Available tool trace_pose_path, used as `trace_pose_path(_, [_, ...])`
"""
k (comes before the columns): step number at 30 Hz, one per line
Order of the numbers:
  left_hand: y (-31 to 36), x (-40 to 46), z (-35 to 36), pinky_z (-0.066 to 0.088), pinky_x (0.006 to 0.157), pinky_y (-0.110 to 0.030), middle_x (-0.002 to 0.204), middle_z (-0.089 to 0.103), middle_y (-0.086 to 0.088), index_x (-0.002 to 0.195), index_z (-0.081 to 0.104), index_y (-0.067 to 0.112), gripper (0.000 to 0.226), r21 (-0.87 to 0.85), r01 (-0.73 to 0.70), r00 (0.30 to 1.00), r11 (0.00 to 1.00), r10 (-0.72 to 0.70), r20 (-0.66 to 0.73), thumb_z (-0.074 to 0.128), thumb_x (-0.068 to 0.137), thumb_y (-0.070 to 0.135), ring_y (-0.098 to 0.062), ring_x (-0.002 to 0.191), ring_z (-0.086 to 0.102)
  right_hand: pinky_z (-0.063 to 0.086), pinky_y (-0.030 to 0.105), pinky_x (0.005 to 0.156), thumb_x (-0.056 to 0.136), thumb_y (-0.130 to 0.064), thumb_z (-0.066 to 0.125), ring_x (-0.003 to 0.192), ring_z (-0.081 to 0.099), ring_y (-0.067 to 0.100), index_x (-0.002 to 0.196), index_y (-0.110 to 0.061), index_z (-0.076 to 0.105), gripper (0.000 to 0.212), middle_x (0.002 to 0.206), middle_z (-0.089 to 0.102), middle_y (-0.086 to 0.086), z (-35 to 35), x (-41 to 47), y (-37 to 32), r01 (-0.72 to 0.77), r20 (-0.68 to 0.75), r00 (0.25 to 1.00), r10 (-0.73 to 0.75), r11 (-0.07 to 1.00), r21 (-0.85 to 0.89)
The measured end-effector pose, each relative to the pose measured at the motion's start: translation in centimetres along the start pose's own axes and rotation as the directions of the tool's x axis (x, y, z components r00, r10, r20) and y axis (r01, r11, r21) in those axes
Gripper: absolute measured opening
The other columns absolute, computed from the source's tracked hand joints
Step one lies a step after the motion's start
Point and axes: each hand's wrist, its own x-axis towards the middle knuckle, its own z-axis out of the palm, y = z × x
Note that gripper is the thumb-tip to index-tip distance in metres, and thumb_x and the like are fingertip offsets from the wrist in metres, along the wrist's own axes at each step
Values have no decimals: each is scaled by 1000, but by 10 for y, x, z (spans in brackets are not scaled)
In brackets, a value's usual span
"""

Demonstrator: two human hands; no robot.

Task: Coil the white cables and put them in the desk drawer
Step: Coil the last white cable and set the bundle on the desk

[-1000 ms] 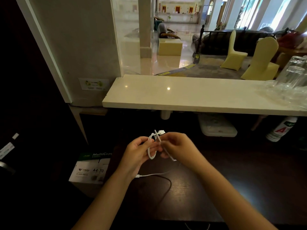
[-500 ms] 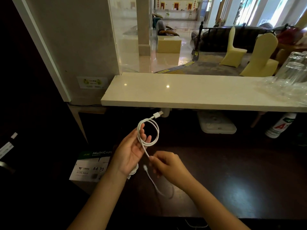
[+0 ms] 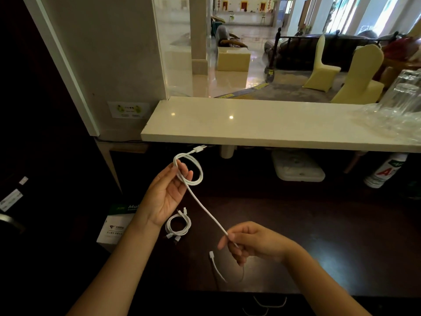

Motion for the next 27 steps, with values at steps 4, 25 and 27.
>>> trace_pose_path(4, [11, 2, 2, 56, 66, -20, 73, 70, 3, 83, 73, 12, 45, 36, -10, 999, 999, 9, 31, 91, 42, 18, -4, 69, 68, 51, 23, 62, 92, -25, 51, 56, 53, 7, 94, -12, 69, 23, 59, 57, -6, -15, -9, 7, 12, 10, 1000, -13, 995, 104])
trace_pose_path(25, [-2, -30, 3, 53, 65, -23, 64, 60, 2, 99, 60, 5, 18, 749, 267, 937, 606, -344, -55, 43, 92, 4, -7, 56, 57, 38, 22, 50, 85, -29, 63, 51, 43, 12, 68, -9, 59, 26, 55, 46, 0, -48, 21, -98, -285, -683, 685, -253, 770, -571])
trace_pose_path(27, [-8, -31, 1, 54, 65, -24, 69, 61, -2, 98, 60, 4, 19, 766, 243, 962, 595, -251, -111, 42, 93, 4, -10, 60, 59, 38, 23, 47, 91, -18, 52, 50, 40, 14, 78, -8, 67, 21, 55, 43, 2, -28, 19, -104, -167, -673, 699, -240, 861, -481])
